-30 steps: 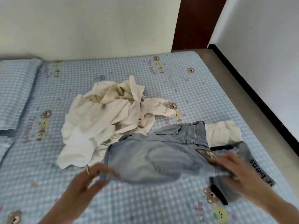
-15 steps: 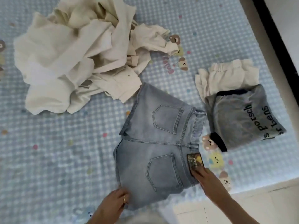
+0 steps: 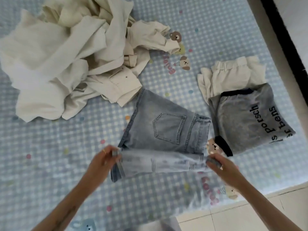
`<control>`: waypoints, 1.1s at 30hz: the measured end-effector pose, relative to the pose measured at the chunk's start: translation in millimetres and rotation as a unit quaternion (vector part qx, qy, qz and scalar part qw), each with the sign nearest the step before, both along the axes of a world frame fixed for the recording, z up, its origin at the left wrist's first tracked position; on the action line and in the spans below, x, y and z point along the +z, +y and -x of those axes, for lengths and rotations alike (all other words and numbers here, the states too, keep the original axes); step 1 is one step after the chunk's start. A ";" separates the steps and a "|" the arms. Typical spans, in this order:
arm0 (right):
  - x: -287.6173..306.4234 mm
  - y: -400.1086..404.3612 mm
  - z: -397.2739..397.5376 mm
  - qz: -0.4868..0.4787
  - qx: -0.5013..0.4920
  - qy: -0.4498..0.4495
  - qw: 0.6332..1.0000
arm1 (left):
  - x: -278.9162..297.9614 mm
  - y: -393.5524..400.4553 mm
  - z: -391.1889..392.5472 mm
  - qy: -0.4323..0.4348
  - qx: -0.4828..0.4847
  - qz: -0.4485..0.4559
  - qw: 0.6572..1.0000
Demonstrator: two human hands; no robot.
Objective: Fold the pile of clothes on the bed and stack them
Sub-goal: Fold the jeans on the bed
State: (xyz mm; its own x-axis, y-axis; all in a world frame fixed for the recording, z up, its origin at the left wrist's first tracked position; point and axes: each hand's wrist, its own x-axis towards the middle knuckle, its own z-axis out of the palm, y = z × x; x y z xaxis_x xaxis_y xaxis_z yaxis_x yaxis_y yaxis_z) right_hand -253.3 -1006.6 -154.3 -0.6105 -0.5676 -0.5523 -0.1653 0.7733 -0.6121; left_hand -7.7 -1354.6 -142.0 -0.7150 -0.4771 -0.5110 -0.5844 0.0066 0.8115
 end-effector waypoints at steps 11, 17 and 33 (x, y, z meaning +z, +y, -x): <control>-53.7 -89.3 88.3 0.002 -0.187 0.153 0.970 | -52.6 -90.0 222.7 0.023 -0.025 0.237 0.971; -90.0 -95.3 102.4 -0.051 -0.198 0.180 0.962 | -97.5 -93.1 259.7 -0.032 -0.025 0.249 0.968; -129.9 -107.5 43.8 -0.245 0.077 0.275 0.927 | -164.4 -40.0 127.7 -0.115 -0.407 0.429 0.798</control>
